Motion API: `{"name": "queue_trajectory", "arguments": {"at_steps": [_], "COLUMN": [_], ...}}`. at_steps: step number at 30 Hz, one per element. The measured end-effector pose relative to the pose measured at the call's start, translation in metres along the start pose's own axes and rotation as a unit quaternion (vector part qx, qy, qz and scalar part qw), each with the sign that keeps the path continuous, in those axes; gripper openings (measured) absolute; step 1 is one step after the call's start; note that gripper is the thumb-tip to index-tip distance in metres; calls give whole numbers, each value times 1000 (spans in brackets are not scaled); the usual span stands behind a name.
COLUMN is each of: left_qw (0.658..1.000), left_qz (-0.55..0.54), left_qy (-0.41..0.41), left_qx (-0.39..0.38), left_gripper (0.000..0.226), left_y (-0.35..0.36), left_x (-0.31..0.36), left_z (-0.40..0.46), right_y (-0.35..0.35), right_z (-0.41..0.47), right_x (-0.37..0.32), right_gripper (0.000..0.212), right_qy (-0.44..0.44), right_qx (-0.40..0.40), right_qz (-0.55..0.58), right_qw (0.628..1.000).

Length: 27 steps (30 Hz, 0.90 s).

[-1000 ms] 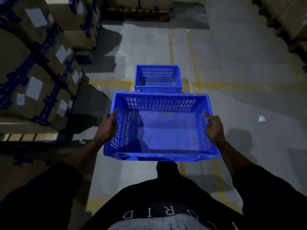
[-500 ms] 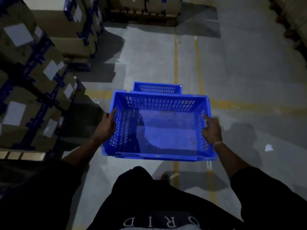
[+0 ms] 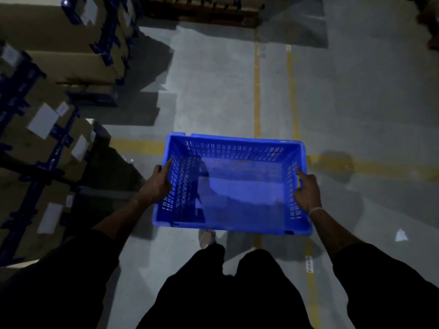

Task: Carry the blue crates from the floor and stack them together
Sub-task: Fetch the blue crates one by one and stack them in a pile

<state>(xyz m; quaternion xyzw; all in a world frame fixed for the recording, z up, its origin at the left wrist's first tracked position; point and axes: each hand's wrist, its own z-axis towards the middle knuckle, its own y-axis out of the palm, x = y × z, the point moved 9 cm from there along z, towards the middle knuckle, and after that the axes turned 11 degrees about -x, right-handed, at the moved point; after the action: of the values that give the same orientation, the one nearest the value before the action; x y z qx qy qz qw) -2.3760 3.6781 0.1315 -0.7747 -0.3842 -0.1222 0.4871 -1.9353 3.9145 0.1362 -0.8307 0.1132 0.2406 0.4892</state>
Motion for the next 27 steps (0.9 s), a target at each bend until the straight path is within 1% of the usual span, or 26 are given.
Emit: {"name": "queue_trajectory", "arguments": {"at_steps": [4,8,15,19,21,24,27], "left_qw": [999,998,998,999,999,998,999], "left_qz": [4,-15,-5,-8,-13,-7,-14], "left_qy": [-24,-40,-50,-37,-47,-57,-46], "left_qx": [-23,-42,-32,-29,-13,7,-3], "left_gripper": [88,89,79,80,78,76,75], "left_y": [-5,4,22,25,24,23,26], "left_x": [-24,-52,-88,-101,-104,-100,-102], "left_z": [75,148,252,288,298,307,307], "right_y": [23,55,97,111,115,116,118], "right_z": [68,144,247,283,294,301,299], "right_x": [2,15,34,37,37,40,42], "right_gripper": [71,70,66,65,63,62,64], "right_qy": [19,32,10,20,10,3,-9], "right_qx": [-5,-31,-43,-34,-20,-2,-10], "right_qz": [13,8,-21,-22,-18,-21,-31], "right_qw": [1000,999,999,999,1000,1000,999]}}
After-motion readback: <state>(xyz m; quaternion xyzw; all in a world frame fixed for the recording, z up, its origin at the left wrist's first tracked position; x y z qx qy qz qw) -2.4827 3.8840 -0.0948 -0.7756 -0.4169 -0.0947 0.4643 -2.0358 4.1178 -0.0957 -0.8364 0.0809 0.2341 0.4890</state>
